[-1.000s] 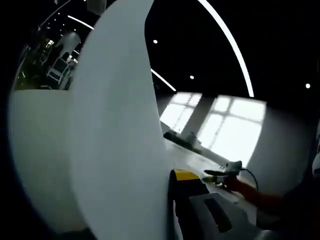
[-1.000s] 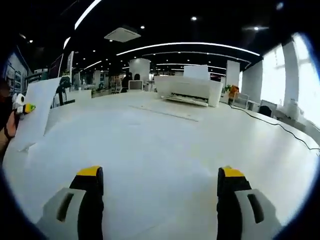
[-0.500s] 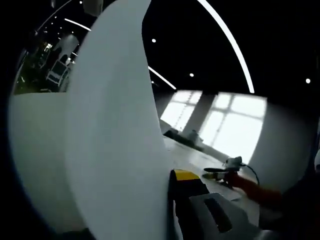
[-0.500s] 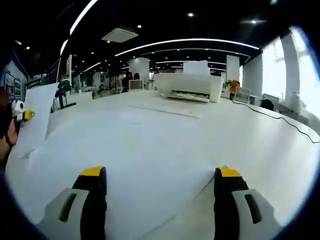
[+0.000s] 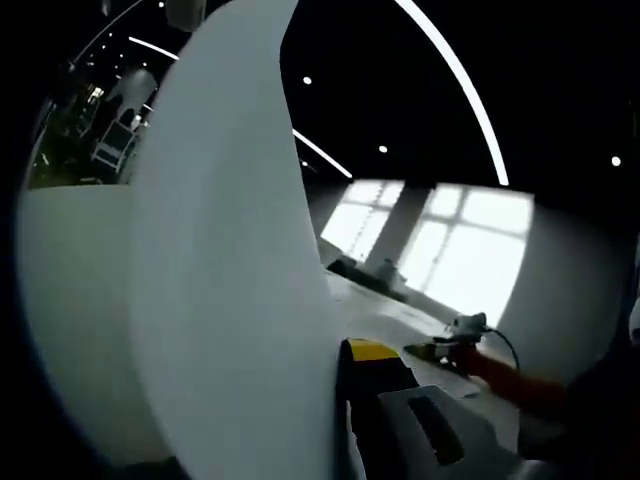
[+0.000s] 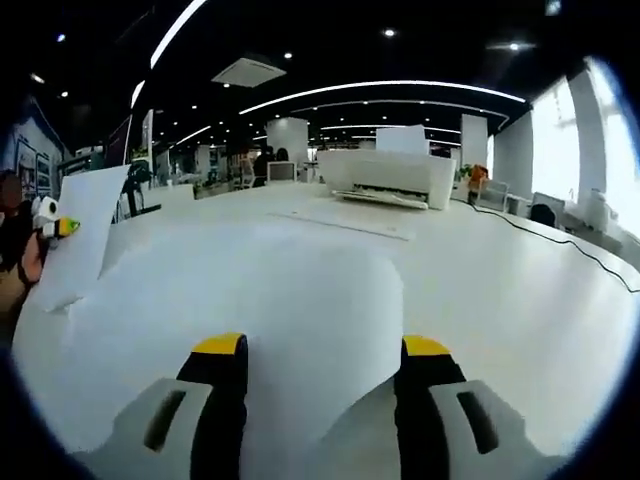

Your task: Organize the stack of printing papers by aligning and flattening the scattered papers on the table

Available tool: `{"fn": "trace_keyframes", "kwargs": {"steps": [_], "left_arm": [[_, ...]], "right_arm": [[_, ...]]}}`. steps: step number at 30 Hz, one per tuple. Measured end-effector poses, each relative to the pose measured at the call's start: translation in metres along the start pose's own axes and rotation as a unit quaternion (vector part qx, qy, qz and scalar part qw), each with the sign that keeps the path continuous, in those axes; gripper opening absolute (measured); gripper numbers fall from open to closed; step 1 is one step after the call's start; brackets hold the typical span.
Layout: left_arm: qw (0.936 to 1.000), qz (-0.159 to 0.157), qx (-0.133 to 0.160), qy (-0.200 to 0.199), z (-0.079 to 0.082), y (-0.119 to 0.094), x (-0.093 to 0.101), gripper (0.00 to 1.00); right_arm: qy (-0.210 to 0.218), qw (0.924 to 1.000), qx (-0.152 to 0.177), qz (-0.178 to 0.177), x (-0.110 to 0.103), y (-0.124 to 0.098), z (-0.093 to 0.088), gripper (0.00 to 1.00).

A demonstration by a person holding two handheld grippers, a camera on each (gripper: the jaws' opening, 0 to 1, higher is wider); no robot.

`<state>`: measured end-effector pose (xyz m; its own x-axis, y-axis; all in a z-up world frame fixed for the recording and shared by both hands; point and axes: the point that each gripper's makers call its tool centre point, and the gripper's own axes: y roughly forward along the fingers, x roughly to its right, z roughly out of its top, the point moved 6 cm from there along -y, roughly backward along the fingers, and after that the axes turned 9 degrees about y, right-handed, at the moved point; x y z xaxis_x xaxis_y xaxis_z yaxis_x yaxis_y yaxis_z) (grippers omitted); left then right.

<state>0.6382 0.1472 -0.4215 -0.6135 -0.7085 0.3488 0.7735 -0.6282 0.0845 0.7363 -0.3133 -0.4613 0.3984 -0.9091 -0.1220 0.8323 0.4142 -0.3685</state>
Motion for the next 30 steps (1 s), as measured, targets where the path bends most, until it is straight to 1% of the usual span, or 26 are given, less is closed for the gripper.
{"fn": "trace_keyframes", "kwargs": {"steps": [1,4,9,15,17,19,22,30], "left_arm": [[1.0,0.0,0.0,0.0,0.0,0.0,0.0,0.06],[1.0,0.0,-0.001,0.002,0.0,0.0,0.0,0.06],[1.0,0.0,0.0,0.002,0.0,0.0,0.0,0.06],[1.0,-0.001,0.0,0.001,0.0,0.0,0.001,0.06],[1.0,-0.001,0.0,0.001,0.0,0.0,0.001,0.06],[1.0,-0.001,0.0,0.0,0.0,0.0,0.001,0.06],[1.0,-0.001,0.0,0.001,0.0,0.0,0.001,0.06],[1.0,-0.002,-0.003,0.001,-0.001,0.0,0.002,0.06]], "right_arm": [[-0.006,1.0,0.003,-0.002,-0.001,-0.001,0.0,0.53],[-0.045,0.9988,0.017,-0.007,0.001,0.0,0.004,0.49],[-0.079,0.9966,0.021,-0.001,-0.003,0.001,0.004,0.38],[-0.124,0.9919,0.028,0.008,-0.008,0.002,0.004,0.28],[-0.121,0.9923,0.024,0.012,-0.011,0.001,0.003,0.25],[-0.109,0.9937,0.02,0.015,-0.013,0.001,0.002,0.24],[-0.106,0.994,0.019,0.016,-0.015,0.001,0.0,0.23],[-0.121,0.9923,0.022,0.011,-0.015,0.001,0.002,0.23]]}}
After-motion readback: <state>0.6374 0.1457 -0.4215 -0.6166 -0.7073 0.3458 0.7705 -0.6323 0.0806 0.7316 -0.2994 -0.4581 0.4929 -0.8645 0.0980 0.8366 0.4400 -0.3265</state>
